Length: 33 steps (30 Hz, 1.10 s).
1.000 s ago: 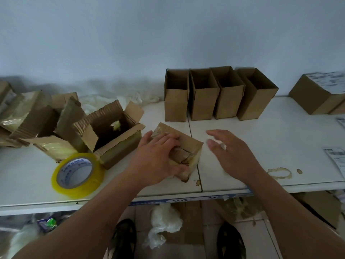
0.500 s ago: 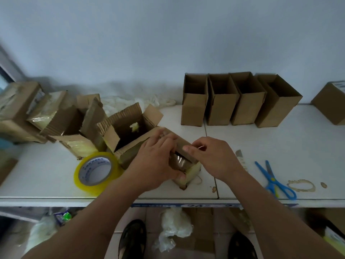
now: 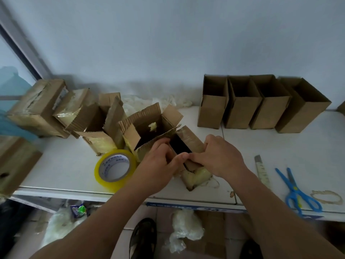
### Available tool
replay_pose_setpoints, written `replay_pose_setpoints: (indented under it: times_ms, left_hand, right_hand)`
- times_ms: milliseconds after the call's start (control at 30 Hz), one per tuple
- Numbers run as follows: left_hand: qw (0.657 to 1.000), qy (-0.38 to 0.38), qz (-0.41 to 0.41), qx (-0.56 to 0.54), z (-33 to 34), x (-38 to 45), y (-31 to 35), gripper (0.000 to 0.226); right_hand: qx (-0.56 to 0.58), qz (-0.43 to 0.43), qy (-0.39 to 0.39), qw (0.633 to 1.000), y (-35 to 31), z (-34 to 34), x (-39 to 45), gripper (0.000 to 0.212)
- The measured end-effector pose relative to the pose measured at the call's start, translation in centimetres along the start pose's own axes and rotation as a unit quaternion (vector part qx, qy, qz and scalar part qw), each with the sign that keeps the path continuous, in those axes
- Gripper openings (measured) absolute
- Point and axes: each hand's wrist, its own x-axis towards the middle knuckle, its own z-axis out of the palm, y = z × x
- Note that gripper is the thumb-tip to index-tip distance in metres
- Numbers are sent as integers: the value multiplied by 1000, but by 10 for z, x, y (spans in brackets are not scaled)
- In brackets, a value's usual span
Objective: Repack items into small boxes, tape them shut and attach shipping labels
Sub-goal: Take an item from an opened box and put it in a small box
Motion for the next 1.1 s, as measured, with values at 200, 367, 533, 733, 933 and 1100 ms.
replay_pose_setpoints:
  times_ms: [200, 367, 533, 733, 933, 1100]
  left_hand:
    - [999, 1, 35, 37, 3, 7, -4, 33]
    - [994, -76, 12, 78, -10, 10, -5, 88]
    - [967, -135, 20, 217, -12, 11, 1, 89]
    - [992, -85, 66, 68, -16, 13, -3, 47]
    - [988, -138, 60, -38, -27, 3, 0, 36]
    - [989, -127, 55, 57, -20, 5, -9, 27]
  right_hand:
    - [160, 0, -17, 987, 12, -18, 0, 40]
    - [384, 95, -99, 913, 26, -19, 0, 25]
    - [435, 156, -127, 878, 28, -15, 0, 23]
    - [464, 172, -139, 858, 27, -11, 0, 24]
    - [473, 177, -129, 854, 21, -9, 2, 23]
    - [487, 186, -124, 844, 16, -8, 2, 21]
